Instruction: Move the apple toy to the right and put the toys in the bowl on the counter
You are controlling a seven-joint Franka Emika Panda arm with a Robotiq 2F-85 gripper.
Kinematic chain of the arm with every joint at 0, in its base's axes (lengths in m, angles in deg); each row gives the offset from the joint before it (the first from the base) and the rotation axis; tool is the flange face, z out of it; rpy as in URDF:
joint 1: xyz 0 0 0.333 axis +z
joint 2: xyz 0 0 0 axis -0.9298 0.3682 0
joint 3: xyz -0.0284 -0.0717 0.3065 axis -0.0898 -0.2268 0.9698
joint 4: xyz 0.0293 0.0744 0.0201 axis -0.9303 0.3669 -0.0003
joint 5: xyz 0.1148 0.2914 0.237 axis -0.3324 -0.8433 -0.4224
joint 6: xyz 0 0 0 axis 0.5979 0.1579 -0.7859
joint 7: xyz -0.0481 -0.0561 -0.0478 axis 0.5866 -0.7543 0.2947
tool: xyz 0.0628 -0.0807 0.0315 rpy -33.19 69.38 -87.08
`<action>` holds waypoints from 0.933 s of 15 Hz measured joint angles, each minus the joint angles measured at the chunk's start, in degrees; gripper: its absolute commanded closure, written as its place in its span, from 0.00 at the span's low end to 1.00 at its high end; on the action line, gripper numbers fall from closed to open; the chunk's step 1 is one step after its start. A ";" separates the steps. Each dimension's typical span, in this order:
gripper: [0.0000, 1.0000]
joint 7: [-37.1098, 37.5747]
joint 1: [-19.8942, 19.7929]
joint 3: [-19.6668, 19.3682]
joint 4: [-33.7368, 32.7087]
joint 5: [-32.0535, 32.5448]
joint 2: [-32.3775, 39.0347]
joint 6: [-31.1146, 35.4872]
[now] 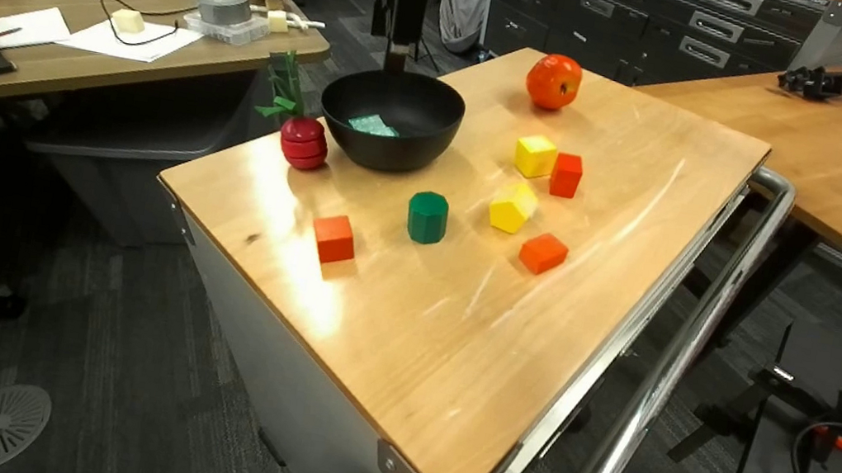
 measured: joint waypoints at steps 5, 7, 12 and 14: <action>0.00 0.20 -0.11 0.34 0.41 -0.07 1.68 -0.17; 0.00 0.26 -0.26 1.02 0.26 -0.25 3.55 -0.33; 0.05 1.31 -0.29 2.27 -1.85 -0.30 8.80 -0.34; 0.29 1.85 -0.29 2.48 -2.98 -0.30 10.22 -0.36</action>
